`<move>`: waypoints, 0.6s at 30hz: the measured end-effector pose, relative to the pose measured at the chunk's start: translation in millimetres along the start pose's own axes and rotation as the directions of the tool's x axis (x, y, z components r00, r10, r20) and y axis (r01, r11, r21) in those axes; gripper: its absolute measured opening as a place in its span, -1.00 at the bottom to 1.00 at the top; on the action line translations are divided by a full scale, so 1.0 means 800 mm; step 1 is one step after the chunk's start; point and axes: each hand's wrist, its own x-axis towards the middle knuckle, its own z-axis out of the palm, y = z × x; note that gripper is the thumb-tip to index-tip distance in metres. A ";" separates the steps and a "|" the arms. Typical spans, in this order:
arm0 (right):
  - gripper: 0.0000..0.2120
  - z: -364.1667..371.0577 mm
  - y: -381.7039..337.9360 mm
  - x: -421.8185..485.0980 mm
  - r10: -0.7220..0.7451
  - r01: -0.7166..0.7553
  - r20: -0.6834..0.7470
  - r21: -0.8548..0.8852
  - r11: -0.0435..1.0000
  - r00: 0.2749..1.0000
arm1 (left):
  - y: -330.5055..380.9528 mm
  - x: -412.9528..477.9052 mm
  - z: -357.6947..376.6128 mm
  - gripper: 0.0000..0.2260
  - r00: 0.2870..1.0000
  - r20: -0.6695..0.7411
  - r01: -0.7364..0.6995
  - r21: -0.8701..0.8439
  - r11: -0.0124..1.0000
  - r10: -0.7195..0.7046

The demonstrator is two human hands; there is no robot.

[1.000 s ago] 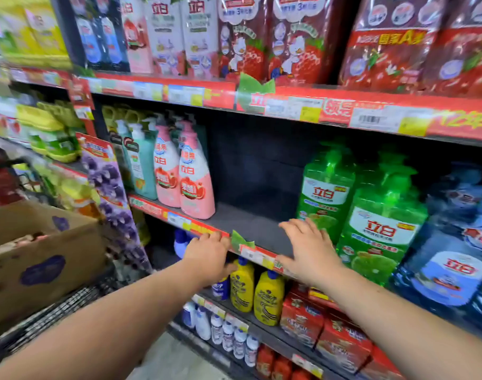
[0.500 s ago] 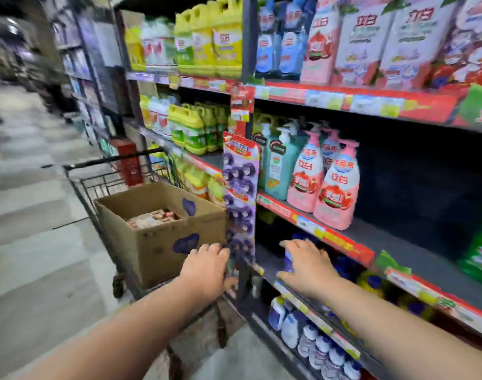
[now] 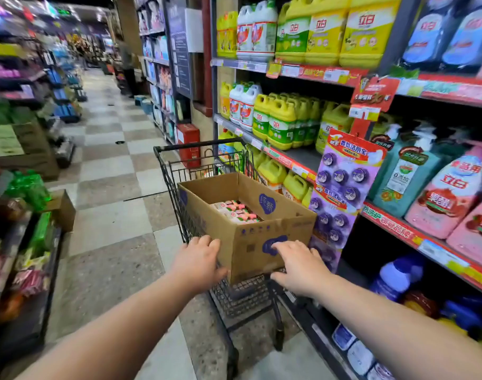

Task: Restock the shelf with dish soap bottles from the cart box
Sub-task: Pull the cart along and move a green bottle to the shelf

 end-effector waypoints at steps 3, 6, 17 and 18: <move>-0.38 0.002 -0.007 0.039 -0.006 0.006 0.008 -0.020 1.000 1.000 | -0.025 0.015 0.007 -0.44 1.000 0.008 0.019 -0.006 1.000 -0.019; -0.36 0.002 -0.010 0.084 0.001 -0.001 0.016 -0.013 1.000 1.000 | -0.048 0.041 0.009 -0.41 0.999 0.023 0.036 -0.001 0.999 -0.036; -0.39 -0.007 0.006 0.305 0.043 -0.044 0.033 0.038 0.998 0.999 | -0.118 0.235 0.002 -0.38 0.999 0.047 0.005 0.048 0.999 -0.007; -0.40 -0.008 0.014 0.323 0.060 -0.061 0.039 0.045 0.997 0.997 | -0.120 0.255 0.004 -0.37 0.999 0.052 -0.001 0.048 0.999 -0.002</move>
